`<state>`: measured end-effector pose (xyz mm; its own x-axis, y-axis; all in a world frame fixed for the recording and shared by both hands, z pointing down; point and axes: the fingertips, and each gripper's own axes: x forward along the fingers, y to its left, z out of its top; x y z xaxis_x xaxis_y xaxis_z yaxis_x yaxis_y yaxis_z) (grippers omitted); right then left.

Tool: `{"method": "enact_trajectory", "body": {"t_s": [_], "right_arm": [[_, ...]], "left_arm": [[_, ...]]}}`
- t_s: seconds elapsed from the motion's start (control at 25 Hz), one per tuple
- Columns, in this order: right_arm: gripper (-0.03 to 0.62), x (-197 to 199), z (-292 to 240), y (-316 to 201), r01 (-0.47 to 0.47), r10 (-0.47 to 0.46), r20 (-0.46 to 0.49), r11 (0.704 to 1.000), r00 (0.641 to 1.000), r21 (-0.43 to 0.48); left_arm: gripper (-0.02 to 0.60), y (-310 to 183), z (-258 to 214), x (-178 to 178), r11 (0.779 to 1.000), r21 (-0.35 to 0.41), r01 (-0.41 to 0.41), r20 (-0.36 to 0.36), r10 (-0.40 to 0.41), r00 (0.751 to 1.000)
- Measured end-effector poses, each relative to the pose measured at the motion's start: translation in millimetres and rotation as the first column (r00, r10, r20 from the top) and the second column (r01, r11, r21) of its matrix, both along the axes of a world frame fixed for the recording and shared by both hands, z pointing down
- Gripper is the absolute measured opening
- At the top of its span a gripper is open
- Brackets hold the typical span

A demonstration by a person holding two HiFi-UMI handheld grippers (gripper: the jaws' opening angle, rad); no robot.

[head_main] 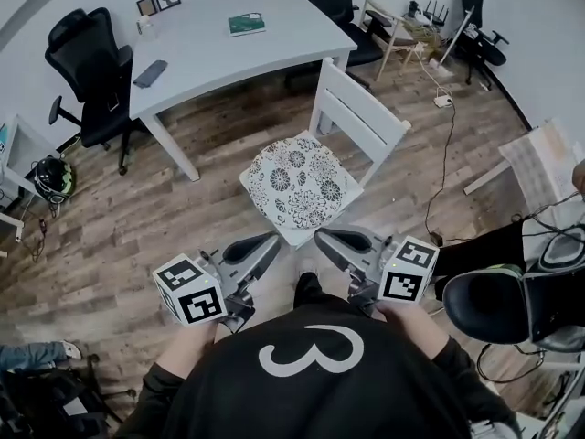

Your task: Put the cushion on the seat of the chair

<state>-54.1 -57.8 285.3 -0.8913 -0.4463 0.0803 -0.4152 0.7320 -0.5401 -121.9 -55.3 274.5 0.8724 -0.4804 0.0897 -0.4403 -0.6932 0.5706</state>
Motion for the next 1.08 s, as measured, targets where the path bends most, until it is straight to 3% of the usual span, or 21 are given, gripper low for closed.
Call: {"method": "enact_trajectory", "body": {"t_s": [0.24,0.44,1.08], "right_arm": [[0.008,5,4,7,-0.016,0.017,0.036,1.0,0.999,-0.025],[0.008,13,14,13,-0.032,0.033,0.036,0.999,0.999,-0.041],[0.008,19,21,24,-0.066,0.067,0.028,0.996,0.997,-0.06]], "left_arm": [[0.014,7,-5,6,1.0,0.001,-0.006,-0.007,0.006,1.0],[0.014,8,2,16,1.0,0.026,-0.011,0.031,0.01,0.999],[0.014,19,8,17,1.0,-0.001,-0.027,0.003,0.027,1.0]]}}
